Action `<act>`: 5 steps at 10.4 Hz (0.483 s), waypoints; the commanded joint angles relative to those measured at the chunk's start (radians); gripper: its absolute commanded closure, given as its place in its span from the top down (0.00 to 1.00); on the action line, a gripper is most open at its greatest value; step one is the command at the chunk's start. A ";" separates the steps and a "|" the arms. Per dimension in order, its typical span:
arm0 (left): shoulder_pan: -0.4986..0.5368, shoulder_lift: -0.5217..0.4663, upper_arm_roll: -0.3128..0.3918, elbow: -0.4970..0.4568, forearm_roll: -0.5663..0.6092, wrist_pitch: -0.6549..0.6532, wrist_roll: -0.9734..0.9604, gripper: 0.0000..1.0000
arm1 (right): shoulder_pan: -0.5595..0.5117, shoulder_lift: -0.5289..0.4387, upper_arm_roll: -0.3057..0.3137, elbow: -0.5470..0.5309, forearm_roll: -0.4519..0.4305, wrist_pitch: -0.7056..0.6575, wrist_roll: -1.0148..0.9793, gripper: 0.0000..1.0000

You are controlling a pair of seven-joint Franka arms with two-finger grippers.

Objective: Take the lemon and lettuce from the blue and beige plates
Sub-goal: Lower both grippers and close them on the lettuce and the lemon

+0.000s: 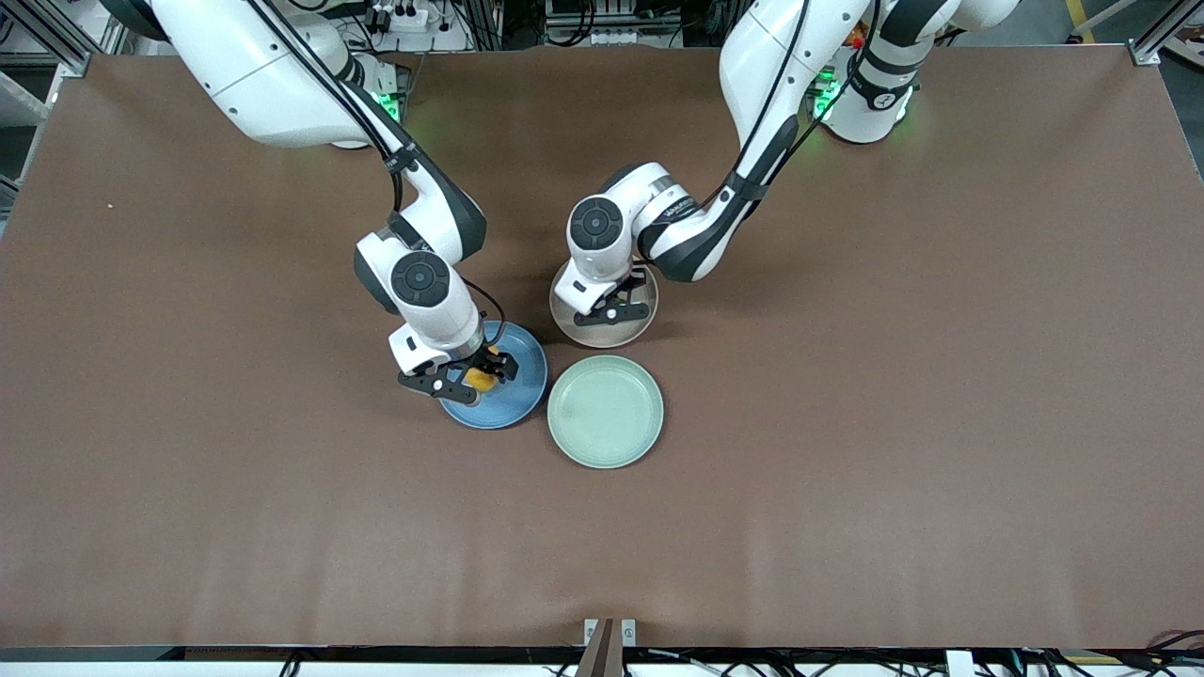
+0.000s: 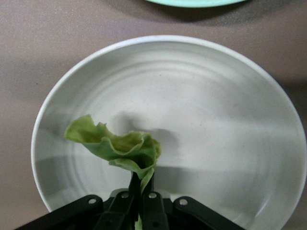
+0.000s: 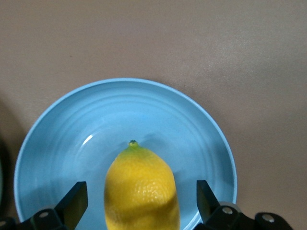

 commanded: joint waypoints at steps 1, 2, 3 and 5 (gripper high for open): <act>-0.019 0.004 0.008 0.011 0.032 0.005 -0.041 0.00 | 0.001 0.034 0.007 0.000 -0.096 0.037 0.097 1.00; -0.025 0.004 0.009 0.011 0.032 0.005 -0.053 0.00 | 0.001 0.046 0.007 0.002 -0.113 0.042 0.117 1.00; -0.025 0.000 0.009 0.011 0.034 0.005 -0.053 0.00 | 0.003 0.049 0.007 0.002 -0.116 0.042 0.120 1.00; -0.014 -0.031 0.009 0.017 0.032 0.000 -0.055 0.00 | 0.006 0.054 0.007 0.002 -0.119 0.042 0.122 0.97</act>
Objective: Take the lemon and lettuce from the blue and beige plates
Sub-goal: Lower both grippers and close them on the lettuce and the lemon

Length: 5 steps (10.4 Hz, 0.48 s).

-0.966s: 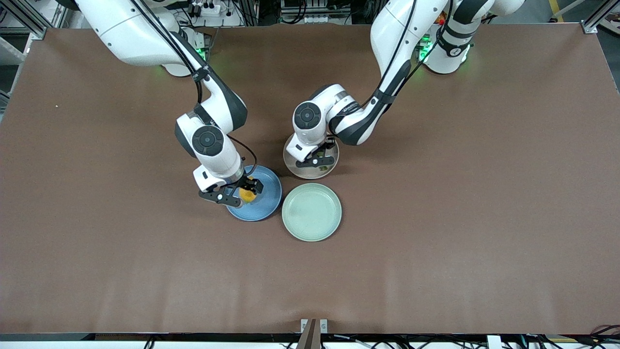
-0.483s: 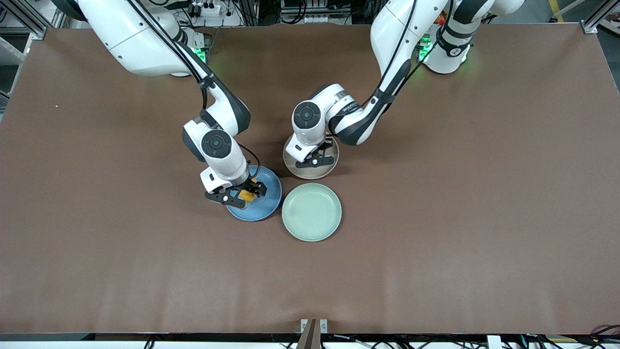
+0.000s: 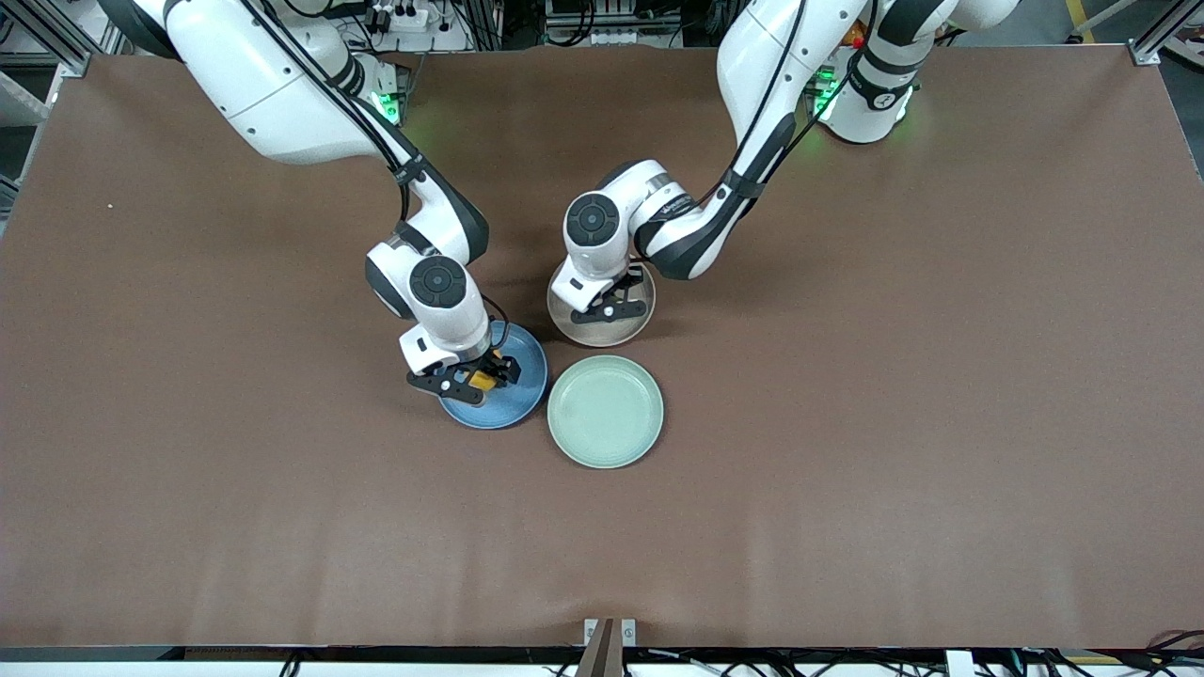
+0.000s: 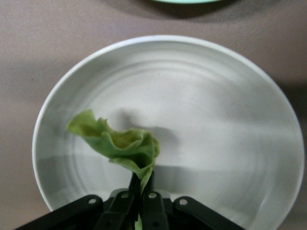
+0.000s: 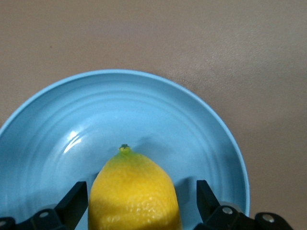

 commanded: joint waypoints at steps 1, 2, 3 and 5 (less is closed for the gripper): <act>0.001 -0.042 0.010 0.016 0.032 -0.010 -0.041 0.00 | 0.005 0.007 0.006 0.002 -0.034 0.007 0.039 0.85; 0.018 -0.069 0.010 0.014 0.030 -0.010 -0.041 0.00 | 0.005 0.008 0.006 0.002 -0.034 0.007 0.039 0.68; 0.036 -0.088 0.010 0.014 0.032 -0.013 -0.041 0.00 | 0.005 0.008 0.006 0.003 -0.029 0.007 0.042 0.53; 0.086 -0.120 0.019 0.014 0.035 -0.013 -0.035 0.00 | 0.005 0.008 0.006 0.003 -0.031 0.007 0.053 0.31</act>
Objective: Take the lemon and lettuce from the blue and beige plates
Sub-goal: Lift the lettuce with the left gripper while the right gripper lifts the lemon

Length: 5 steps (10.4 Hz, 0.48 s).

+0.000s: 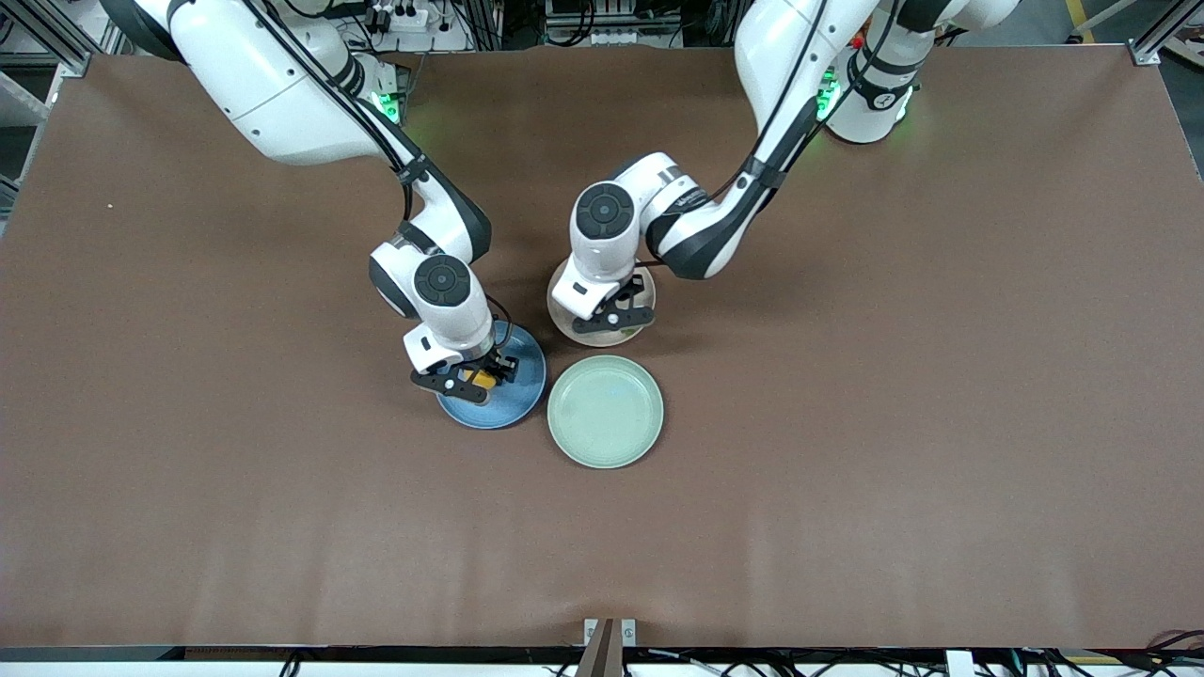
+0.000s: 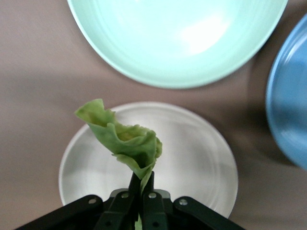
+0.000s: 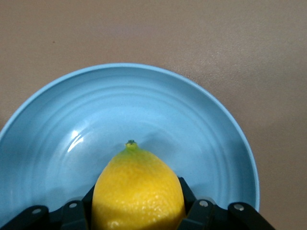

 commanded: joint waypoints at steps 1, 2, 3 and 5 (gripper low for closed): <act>0.073 -0.047 0.009 -0.018 0.038 -0.011 -0.022 0.00 | 0.000 0.004 0.005 0.004 -0.025 0.001 0.035 0.23; 0.109 -0.062 0.014 -0.018 0.070 -0.011 0.001 0.00 | 0.000 0.004 0.005 0.005 -0.025 -0.002 0.034 0.13; 0.147 -0.070 0.014 -0.017 0.083 -0.012 0.015 0.00 | -0.006 -0.004 0.011 0.010 -0.023 -0.011 0.025 0.06; 0.201 -0.070 0.014 -0.017 0.084 -0.043 0.097 0.00 | -0.016 -0.043 0.014 0.011 -0.013 -0.054 0.017 0.06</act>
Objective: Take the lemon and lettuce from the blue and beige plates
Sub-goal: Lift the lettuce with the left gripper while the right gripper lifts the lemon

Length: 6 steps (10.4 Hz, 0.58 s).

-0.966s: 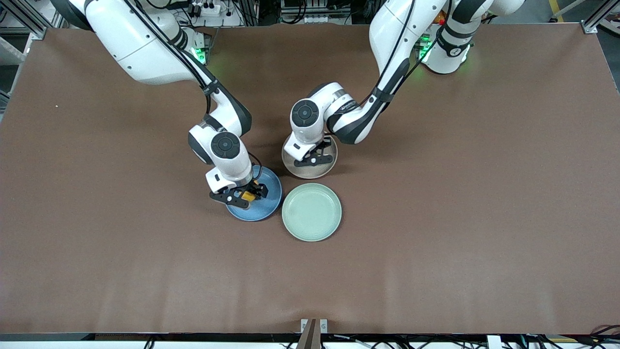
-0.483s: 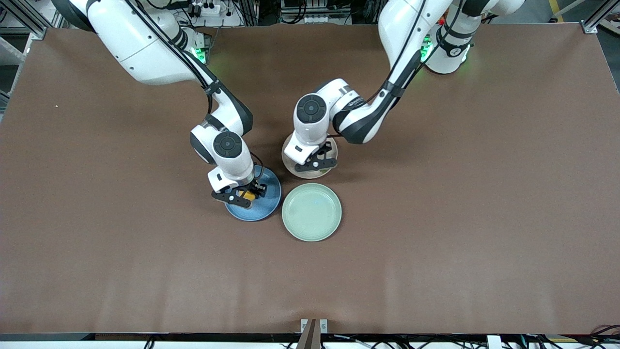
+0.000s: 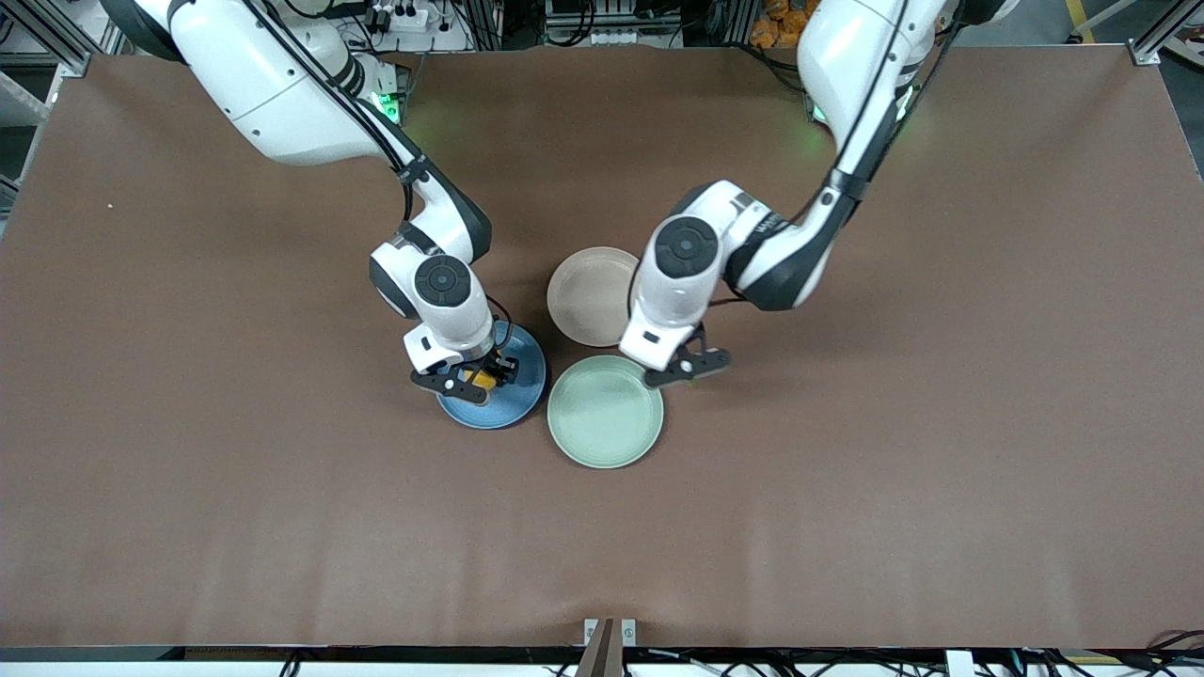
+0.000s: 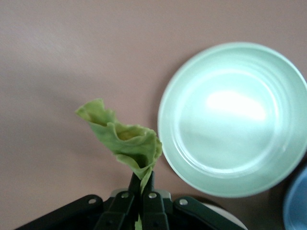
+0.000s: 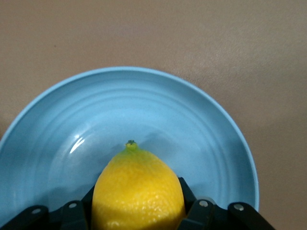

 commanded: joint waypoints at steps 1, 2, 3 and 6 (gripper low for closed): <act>0.058 -0.021 -0.006 -0.017 0.022 -0.038 0.094 0.00 | -0.031 -0.065 0.020 -0.001 -0.008 -0.061 0.014 0.06; 0.088 -0.021 -0.006 -0.017 0.023 -0.045 0.135 0.00 | -0.039 -0.087 0.020 -0.005 0.015 -0.073 -0.002 0.06; 0.111 -0.034 -0.005 -0.017 0.032 -0.076 0.172 0.00 | -0.051 -0.114 0.018 -0.008 0.075 -0.096 -0.097 0.06; 0.254 -0.027 -0.005 -0.017 0.089 -0.094 0.366 0.00 | -0.090 -0.228 -0.003 -0.008 0.217 -0.283 -0.366 0.08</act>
